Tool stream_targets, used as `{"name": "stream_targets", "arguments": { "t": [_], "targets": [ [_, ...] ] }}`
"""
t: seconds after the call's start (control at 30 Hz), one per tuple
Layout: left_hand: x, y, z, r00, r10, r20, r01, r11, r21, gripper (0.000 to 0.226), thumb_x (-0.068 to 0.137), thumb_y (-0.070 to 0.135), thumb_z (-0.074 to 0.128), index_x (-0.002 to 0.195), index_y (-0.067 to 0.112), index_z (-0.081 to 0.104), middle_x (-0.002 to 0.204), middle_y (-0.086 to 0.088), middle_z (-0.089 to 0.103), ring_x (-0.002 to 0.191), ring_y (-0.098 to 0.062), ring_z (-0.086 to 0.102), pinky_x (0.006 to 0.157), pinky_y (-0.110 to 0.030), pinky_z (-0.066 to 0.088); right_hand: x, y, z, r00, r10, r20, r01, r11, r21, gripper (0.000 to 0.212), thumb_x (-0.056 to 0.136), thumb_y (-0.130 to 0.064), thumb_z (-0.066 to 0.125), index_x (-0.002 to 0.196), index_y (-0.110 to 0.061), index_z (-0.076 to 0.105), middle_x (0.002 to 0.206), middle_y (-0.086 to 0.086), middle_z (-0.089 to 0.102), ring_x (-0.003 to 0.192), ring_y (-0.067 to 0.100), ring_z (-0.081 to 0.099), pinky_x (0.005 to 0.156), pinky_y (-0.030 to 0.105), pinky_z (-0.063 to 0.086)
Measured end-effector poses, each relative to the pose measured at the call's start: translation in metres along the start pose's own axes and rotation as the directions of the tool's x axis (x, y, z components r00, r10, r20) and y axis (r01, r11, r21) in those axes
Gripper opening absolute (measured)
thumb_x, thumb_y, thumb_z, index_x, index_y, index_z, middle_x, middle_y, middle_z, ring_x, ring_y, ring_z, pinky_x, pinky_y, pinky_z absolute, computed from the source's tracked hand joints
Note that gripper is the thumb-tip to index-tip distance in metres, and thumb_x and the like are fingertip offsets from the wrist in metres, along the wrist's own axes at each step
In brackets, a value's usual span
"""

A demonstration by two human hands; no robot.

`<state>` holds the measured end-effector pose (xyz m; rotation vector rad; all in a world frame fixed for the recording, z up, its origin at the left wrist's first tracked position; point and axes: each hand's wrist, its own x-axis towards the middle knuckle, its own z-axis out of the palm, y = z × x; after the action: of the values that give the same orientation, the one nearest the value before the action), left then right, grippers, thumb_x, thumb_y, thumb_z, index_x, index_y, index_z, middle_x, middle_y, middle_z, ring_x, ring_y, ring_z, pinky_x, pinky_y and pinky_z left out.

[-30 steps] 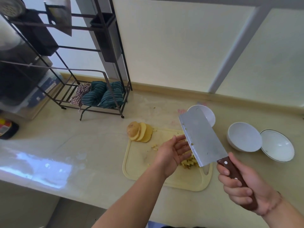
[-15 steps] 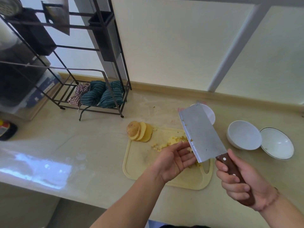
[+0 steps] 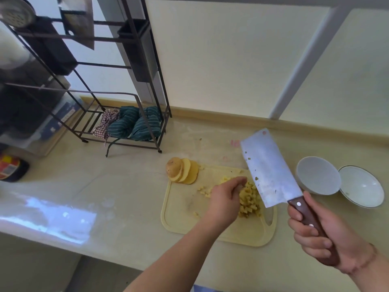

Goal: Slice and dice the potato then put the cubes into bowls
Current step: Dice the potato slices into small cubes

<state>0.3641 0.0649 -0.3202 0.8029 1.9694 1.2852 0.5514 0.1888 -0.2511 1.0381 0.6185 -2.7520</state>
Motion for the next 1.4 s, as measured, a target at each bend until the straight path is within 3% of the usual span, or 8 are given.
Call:
{"name": "stream_targets", "arguments": {
  "t": [0.17, 0.33, 0.43, 0.6, 0.8, 1.03, 1.23, 1.4],
  "targets": [
    [0.006, -0.018, 0.006, 0.976, 0.214, -0.035, -0.201, 0.952, 0.232, 0.020, 0.093, 0.013, 0.067, 0.108, 0.019, 0.078, 0.102, 0.003, 0.078, 0.093, -0.015, 0.071, 0.084, -0.031, 0.057, -0.004, 0.007, 0.019, 0.967, -0.093, -0.237, 0.048, 0.981, -0.188, 0.051, 0.090, -0.059, 0.043, 0.072, -0.011, 0.047, 0.059, 0.005, 0.019, 0.032, 0.007, 0.015, 0.030, 0.014, 0.024],
    [0.011, -0.032, -0.013, 0.904, 0.424, -0.050, -0.357, 0.815, 0.457, 0.019, 0.086, 0.037, 0.072, 0.079, 0.020, 0.072, 0.072, 0.007, 0.068, 0.077, -0.015, 0.057, 0.060, -0.029, 0.050, -0.007, 0.011, 0.026, 0.973, -0.057, -0.225, 0.009, 0.977, -0.211, 0.054, 0.075, -0.063, 0.067, 0.072, -0.013, 0.050, 0.059, 0.004, 0.021, 0.033, 0.008, 0.016, 0.032, 0.014, 0.026],
    [0.029, -0.036, -0.056, 0.828, 0.548, 0.119, -0.494, 0.613, 0.616, 0.018, 0.088, 0.034, 0.072, 0.095, 0.018, 0.074, 0.093, 0.002, 0.073, 0.093, -0.022, 0.063, 0.079, -0.037, 0.055, -0.004, 0.013, 0.031, 0.961, -0.048, -0.273, -0.015, 0.975, -0.223, 0.052, 0.087, -0.061, 0.051, 0.073, -0.011, 0.047, 0.061, 0.006, 0.020, 0.034, 0.007, 0.015, 0.033, 0.013, 0.024],
    [0.071, -0.014, -0.120, 0.942, -0.149, 0.299, -0.262, 0.223, 0.939, 0.099, 0.084, 0.068, 0.067, 0.160, 0.029, 0.018, 0.164, 0.000, 0.028, 0.153, -0.031, 0.018, 0.124, -0.059, 0.007, 0.012, 0.026, 0.048, 0.943, -0.078, -0.324, -0.054, 0.923, -0.380, 0.054, 0.085, -0.063, 0.048, 0.079, -0.010, 0.049, 0.060, 0.006, 0.026, 0.038, 0.011, 0.018, 0.037, 0.016, 0.023],
    [0.095, -0.011, -0.131, 0.856, -0.170, 0.489, -0.473, 0.125, 0.872, 0.085, 0.086, 0.060, 0.070, 0.154, 0.027, 0.033, 0.150, -0.001, 0.046, 0.140, -0.025, 0.043, 0.124, -0.057, 0.007, 0.020, 0.053, 0.041, 0.968, 0.013, -0.252, -0.118, 0.904, -0.410, 0.067, 0.077, -0.076, 0.054, 0.076, -0.009, 0.048, 0.056, 0.009, 0.029, 0.038, 0.010, 0.021, 0.038, 0.017, 0.021],
    [0.100, -0.013, -0.135, 0.852, -0.097, 0.514, -0.470, 0.293, 0.833, 0.094, 0.081, 0.052, 0.078, 0.157, 0.024, 0.030, 0.155, -0.001, 0.040, 0.142, -0.022, 0.041, 0.125, -0.048, 0.005, 0.011, 0.076, 0.012, 0.951, 0.100, -0.292, -0.242, 0.830, -0.503, 0.076, 0.032, -0.076, 0.083, 0.064, -0.008, 0.071, 0.070, 0.020, 0.057, 0.065, 0.027, 0.049, 0.060, 0.031, 0.038],
    [0.093, -0.027, -0.148, 0.931, 0.035, 0.364, -0.268, 0.745, 0.611, 0.082, 0.079, 0.035, 0.085, 0.148, 0.025, 0.043, 0.141, 0.009, 0.044, 0.127, -0.012, 0.045, 0.111, -0.040, 0.046, 0.024, 0.073, 0.023, 0.946, 0.186, -0.265, -0.316, 0.715, -0.624, 0.060, 0.074, -0.065, 0.052, 0.083, -0.006, 0.058, 0.067, 0.009, 0.049, 0.054, 0.014, 0.041, 0.050, 0.024, 0.032],
    [0.081, -0.032, -0.144, 0.976, 0.212, 0.056, -0.218, 0.911, 0.350, 0.073, 0.075, 0.043, 0.078, 0.139, 0.021, 0.050, 0.127, 0.007, 0.058, 0.116, -0.005, 0.057, 0.104, -0.025, 0.049, 0.039, 0.071, 0.016, 0.923, 0.284, -0.262, -0.386, 0.665, -0.639, 0.055, 0.088, -0.067, 0.042, 0.085, -0.013, 0.048, 0.059, 0.001, 0.038, 0.043, 0.011, 0.025, 0.036, 0.020, 0.019]
  ]
}}
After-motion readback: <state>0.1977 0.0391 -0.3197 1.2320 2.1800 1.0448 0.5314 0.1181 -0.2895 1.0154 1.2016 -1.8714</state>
